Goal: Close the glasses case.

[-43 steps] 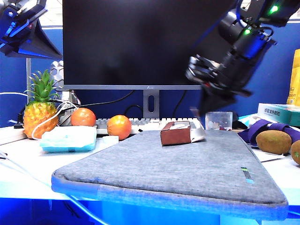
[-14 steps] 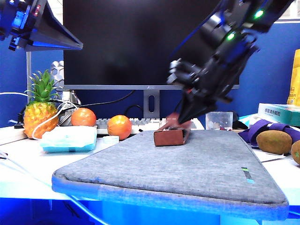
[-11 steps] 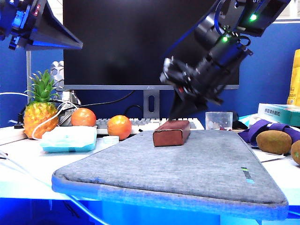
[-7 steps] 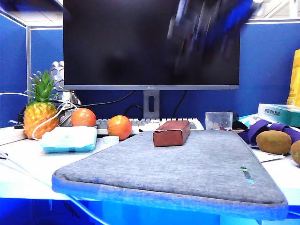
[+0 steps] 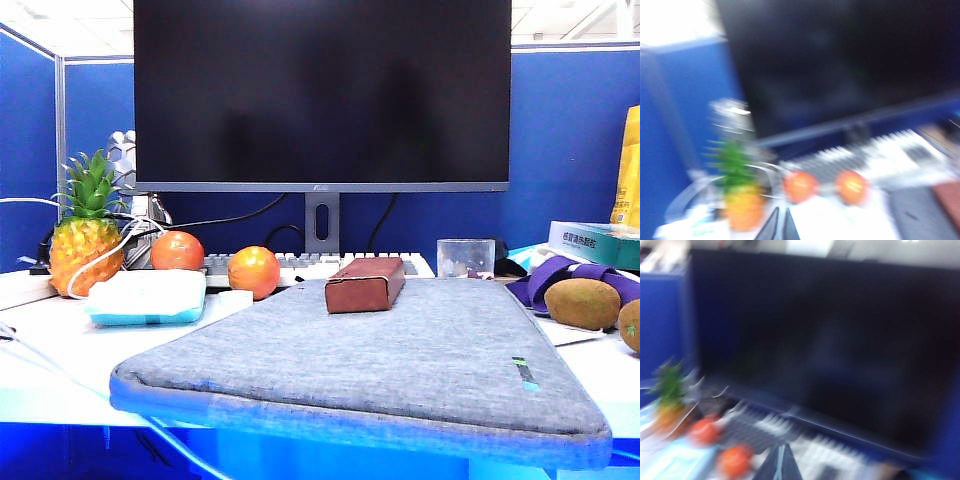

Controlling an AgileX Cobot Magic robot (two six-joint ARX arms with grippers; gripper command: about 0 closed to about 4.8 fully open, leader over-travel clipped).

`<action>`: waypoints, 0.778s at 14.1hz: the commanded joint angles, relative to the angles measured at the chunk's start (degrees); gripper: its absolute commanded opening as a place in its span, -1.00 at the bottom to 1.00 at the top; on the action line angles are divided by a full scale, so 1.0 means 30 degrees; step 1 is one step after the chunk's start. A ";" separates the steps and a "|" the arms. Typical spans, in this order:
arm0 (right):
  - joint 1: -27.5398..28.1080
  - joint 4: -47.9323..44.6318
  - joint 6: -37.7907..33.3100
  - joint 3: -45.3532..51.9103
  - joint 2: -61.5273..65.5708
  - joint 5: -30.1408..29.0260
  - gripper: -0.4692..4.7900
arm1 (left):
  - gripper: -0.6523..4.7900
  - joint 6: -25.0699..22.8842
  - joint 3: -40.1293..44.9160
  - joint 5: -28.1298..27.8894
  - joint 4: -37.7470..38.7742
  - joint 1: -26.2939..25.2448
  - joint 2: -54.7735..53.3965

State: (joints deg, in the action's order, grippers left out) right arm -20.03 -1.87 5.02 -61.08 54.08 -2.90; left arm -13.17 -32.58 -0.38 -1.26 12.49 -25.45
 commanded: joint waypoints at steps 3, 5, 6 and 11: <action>-0.0022 -0.2076 0.0838 0.8196 -0.8561 0.2339 -0.85 | -0.77 0.0933 0.2637 -0.1800 0.2324 -0.0007 0.5894; -0.0036 -0.3679 0.0372 1.2808 -1.1774 0.2368 -0.85 | -0.78 0.1902 0.3534 -0.3439 0.3847 -0.0007 0.7373; -0.0029 -0.4379 -0.0962 1.4885 -1.3034 0.2834 -0.85 | -0.78 0.2849 0.3869 -0.3738 0.3993 0.0000 0.8102; -0.0051 -0.2397 -0.5187 2.0320 -1.6517 0.4138 -0.85 | -0.78 0.6499 0.5435 -0.3555 0.5880 0.0022 0.8400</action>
State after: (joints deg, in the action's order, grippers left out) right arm -20.16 -11.55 -9.58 -0.58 4.64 9.10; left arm 2.94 -17.30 -12.34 18.06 12.53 -0.34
